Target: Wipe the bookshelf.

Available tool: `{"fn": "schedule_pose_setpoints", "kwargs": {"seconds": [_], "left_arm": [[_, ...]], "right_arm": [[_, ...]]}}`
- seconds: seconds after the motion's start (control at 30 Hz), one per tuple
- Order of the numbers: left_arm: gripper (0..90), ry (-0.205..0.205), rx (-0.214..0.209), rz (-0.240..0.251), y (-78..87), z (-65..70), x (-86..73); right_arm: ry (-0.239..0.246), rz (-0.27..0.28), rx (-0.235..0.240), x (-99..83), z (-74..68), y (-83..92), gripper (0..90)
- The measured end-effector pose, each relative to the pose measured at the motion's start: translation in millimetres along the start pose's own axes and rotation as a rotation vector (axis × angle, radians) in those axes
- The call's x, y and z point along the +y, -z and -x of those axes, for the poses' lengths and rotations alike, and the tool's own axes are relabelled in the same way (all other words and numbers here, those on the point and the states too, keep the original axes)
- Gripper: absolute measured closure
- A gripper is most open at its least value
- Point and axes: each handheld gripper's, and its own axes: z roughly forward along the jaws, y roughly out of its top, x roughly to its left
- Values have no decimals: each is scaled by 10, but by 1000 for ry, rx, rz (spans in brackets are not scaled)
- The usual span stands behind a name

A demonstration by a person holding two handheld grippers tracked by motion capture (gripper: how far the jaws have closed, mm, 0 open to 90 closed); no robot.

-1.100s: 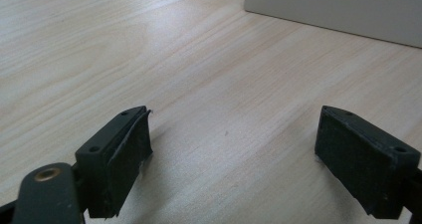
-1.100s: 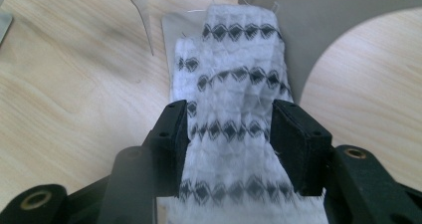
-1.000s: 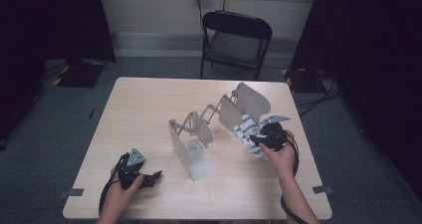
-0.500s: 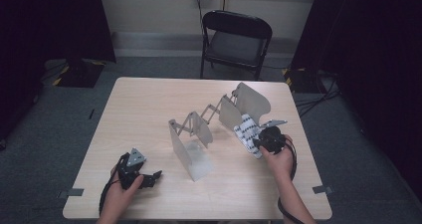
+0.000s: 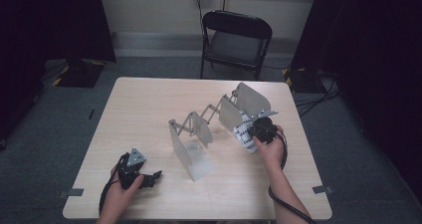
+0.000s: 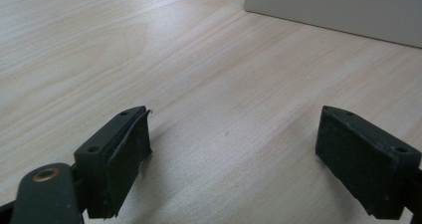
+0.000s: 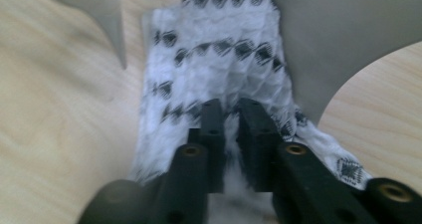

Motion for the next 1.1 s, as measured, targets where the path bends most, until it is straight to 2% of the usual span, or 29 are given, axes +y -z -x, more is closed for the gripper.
{"fn": "schedule_pose_setpoints", "kwargs": {"seconds": [0.13,0.23,0.3,0.4,0.47,0.53,0.57,0.63,0.7,0.73,0.87,0.9,1.0,1.1], "left_arm": [[135,-1,0,0,0,0,0],[135,-1,1,0,0,-1,0],[135,0,0,0,0,0,0],[135,0,0,0,0,0,0],[135,1,0,0,0,1,0],[135,0,-1,1,0,0,0],[135,0,-2,1,0,-1,-1],[135,0,-2,1,0,-1,-1],[135,1,-2,2,-1,0,-1],[135,1,-2,2,-1,0,-1],[135,0,-2,1,0,-1,-1],[135,1,-2,1,0,0,-1],[135,0,-2,1,0,-1,-1],[135,0,-2,1,0,-1,-1]], "right_arm": [[-1,4,-4,-21,3,35,653],[-29,39,9,-73,-4,149,576],[-24,50,16,-123,-29,206,548],[-11,46,30,-231,-97,231,544],[9,32,12,-295,-126,217,549],[7,31,12,-320,-122,209,578],[21,7,0,-349,-93,176,641],[2,12,1,-358,-50,166,680],[-19,13,-28,-352,8,175,689],[-29,18,-45,-347,38,181,682],[-66,24,-57,-329,138,148,619],[-90,51,-48,-327,150,157,606],[-101,109,-22,-308,112,190,569],[-87,120,3,-285,33,179,544]]}}
